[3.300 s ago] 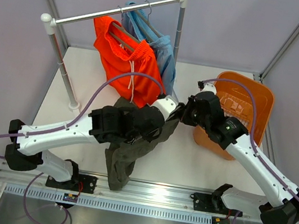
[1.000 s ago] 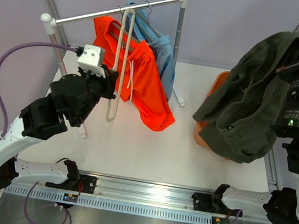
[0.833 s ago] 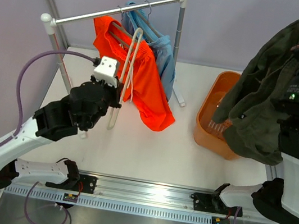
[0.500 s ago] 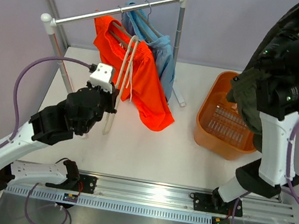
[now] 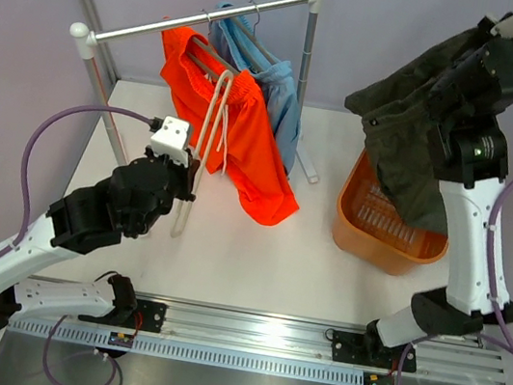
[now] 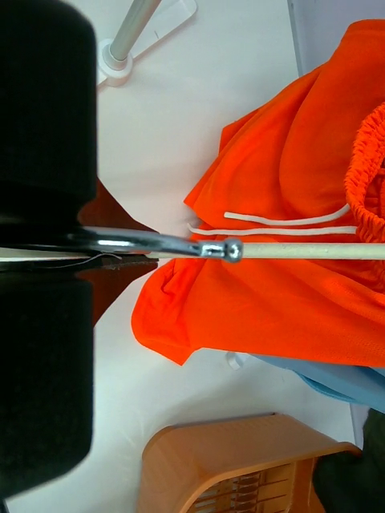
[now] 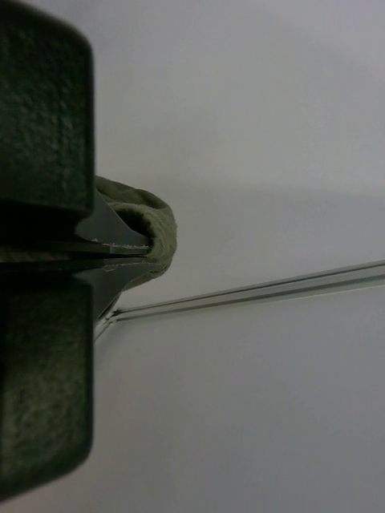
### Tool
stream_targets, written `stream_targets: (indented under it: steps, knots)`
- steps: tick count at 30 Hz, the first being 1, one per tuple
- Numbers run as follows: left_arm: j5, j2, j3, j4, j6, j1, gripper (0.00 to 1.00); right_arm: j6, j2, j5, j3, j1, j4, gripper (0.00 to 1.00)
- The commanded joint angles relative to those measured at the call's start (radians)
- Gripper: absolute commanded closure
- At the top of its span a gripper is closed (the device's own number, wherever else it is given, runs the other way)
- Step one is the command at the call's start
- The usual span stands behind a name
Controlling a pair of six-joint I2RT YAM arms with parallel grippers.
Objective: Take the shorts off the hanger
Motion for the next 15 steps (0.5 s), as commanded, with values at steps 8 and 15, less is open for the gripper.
stream_targets:
  steps: [8,15]
  knots:
    - [0.028,-0.001,-0.012,0.059,-0.020,0.001,1.00,0.502,-0.545,-0.060,-0.754,-0.219,-0.063,1.00]
    - [0.031,0.010,-0.009,0.054,-0.031,0.001,1.00,0.579,-0.495,-0.177,-0.876,-0.252,-0.175,1.00]
